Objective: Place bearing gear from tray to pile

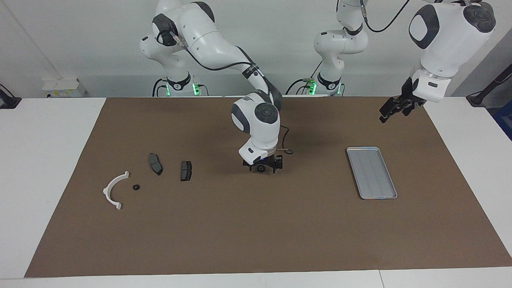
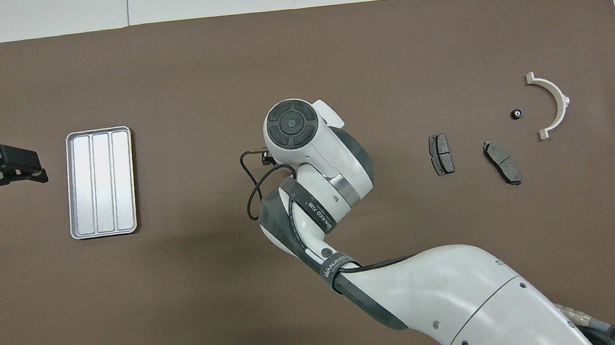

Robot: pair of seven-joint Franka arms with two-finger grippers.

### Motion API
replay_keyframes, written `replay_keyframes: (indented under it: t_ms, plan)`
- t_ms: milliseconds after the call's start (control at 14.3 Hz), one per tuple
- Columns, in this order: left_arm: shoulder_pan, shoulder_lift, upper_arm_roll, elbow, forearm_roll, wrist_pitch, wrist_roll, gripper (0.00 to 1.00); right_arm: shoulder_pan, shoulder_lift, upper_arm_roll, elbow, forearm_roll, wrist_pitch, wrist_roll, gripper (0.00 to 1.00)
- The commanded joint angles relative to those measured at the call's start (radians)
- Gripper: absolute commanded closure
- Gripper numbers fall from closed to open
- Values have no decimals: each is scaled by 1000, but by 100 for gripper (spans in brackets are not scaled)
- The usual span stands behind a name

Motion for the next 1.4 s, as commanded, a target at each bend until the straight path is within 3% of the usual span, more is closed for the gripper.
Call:
replay_keyframes:
  t_ms: [0, 279, 767, 1326]
  plan:
    - [12, -17, -8, -18, -15, -6, 0, 0, -10, -31, 21, -43, 17, 23, -18, 7]
    - [11, -17, -8, -18, -15, -6, 1, 0, -17, -31, 21, -44, 19, 25, -32, 15]
    - [8, -19, -8, -18, -15, -13, 0, 0, -40, -51, 21, -124, 19, 98, -75, 16]
    - [8, -20, -8, -18, -15, -13, -3, 0, -32, -54, 22, -125, 47, 100, -75, 20]
